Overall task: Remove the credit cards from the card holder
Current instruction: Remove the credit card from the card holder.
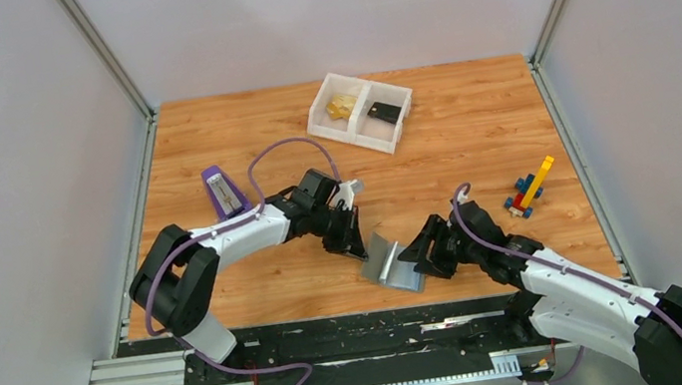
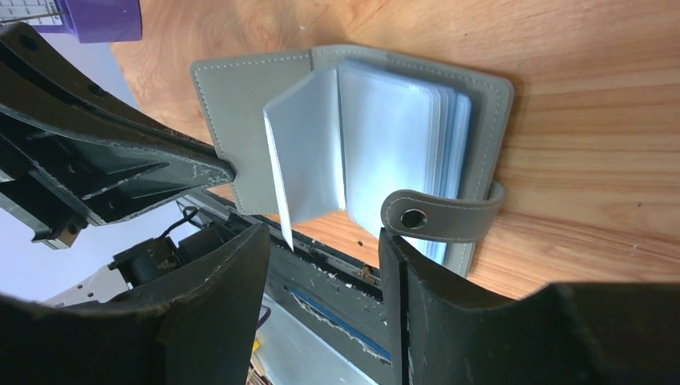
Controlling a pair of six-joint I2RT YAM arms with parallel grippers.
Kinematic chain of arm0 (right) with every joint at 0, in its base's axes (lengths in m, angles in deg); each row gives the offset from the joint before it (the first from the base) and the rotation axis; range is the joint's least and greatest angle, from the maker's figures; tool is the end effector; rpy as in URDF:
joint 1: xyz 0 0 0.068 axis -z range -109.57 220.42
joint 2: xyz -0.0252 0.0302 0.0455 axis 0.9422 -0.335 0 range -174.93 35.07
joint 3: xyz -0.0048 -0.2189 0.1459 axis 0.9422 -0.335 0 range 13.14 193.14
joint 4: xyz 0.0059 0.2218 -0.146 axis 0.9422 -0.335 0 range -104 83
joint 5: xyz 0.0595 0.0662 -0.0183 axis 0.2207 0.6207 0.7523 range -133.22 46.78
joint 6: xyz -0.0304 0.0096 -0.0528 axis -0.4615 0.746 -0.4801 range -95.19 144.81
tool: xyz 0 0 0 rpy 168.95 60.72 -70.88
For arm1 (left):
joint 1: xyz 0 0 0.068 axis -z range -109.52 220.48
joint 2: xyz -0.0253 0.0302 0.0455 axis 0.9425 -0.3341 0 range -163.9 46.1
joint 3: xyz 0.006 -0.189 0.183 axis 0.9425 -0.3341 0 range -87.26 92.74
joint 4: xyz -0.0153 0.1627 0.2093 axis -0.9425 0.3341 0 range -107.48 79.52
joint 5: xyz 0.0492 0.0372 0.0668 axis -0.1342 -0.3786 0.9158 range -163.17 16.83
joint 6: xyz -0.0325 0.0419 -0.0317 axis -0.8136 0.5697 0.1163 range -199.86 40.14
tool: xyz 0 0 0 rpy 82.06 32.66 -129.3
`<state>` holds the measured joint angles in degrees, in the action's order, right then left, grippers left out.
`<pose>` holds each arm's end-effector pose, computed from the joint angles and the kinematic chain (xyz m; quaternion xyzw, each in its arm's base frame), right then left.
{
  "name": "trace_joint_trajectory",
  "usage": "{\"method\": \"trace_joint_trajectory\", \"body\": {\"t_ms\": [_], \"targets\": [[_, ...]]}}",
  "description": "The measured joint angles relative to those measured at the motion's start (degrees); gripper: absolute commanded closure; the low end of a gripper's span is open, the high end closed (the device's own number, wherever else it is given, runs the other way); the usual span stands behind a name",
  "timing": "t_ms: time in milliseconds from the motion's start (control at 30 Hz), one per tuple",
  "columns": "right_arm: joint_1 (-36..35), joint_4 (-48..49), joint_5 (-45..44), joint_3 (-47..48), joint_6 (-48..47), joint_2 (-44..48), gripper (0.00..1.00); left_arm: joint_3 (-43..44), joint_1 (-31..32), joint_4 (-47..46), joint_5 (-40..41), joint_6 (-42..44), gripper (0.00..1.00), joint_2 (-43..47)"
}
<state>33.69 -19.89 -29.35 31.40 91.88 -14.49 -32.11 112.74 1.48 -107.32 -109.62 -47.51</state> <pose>0.1417 0.1195 0.1454 0.1939 0.8948 0.3726 0.1509 0.2260 -0.2407 0.1640 0.1818 0.9031 -0.3856 0.0512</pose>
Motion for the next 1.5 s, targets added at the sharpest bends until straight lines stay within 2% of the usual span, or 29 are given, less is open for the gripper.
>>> {"method": "trace_joint_trajectory", "body": {"t_ms": [633,1033,1200,1500], "targets": [[-1.95,-1.46,-5.95,-0.44,0.81,-2.58,0.45,-12.24,0.02,-13.44,1.51,-12.02,1.00,6.40],[-4.42,-0.96,-7.72,0.66,0.92,-7.32,0.48,-13.22,0.02,-16.04,1.62,-13.92,1.00,6.62],[-5.09,-2.29,-9.22,1.81,0.79,-7.56,0.45,-13.27,0.02,-16.28,1.62,-14.05,1.00,6.69],[-5.25,-6.29,-11.52,4.83,0.35,-6.56,0.48,-13.77,0.02,-16.63,1.68,-14.32,1.00,7.30]]}}
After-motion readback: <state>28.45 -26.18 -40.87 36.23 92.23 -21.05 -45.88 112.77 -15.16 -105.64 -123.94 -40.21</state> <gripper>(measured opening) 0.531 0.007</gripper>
